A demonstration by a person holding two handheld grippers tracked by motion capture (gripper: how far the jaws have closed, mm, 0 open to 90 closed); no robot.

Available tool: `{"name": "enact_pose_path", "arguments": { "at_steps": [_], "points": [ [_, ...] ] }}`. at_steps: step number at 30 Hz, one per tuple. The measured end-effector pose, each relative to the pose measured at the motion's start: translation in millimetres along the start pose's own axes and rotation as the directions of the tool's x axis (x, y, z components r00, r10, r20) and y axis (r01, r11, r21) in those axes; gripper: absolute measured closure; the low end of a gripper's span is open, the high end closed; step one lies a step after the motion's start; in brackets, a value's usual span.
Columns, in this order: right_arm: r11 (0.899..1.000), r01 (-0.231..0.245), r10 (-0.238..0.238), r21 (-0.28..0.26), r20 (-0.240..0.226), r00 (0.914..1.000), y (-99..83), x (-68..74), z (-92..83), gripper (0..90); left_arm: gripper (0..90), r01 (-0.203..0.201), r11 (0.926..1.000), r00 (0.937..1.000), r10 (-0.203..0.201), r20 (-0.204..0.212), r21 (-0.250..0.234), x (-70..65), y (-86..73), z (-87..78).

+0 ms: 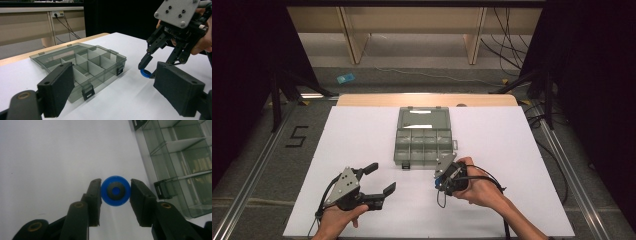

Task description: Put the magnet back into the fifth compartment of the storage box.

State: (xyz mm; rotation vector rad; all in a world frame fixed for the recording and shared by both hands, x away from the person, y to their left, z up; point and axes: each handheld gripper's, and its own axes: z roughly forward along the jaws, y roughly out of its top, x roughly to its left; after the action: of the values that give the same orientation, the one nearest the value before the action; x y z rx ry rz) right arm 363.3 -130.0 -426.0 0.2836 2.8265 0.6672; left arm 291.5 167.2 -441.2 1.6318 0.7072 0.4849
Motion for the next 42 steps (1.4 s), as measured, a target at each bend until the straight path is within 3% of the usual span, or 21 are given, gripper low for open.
{"name": "enact_pose_path", "arguments": {
  "at_steps": [13, 42],
  "points": [
    [0.999, 0.034, -0.033, -0.035, 0.024, 0.9992, 19.6, -7.8, 2.7, 62.2, 15.9, -0.001, 1.0000, 1.0000, 0.001, -0.001, 0.001, 0.2, -0.1, -0.1],
    [0.994, 0.047, -0.042, -0.096, 0.047, 0.9980, 55.3, -28.8, 16.0, 62.3, 15.9, 0.003, 1.0000, 1.0000, -0.003, 0.001, -0.002, 0.2, -0.1, -0.2]
  ]
}}
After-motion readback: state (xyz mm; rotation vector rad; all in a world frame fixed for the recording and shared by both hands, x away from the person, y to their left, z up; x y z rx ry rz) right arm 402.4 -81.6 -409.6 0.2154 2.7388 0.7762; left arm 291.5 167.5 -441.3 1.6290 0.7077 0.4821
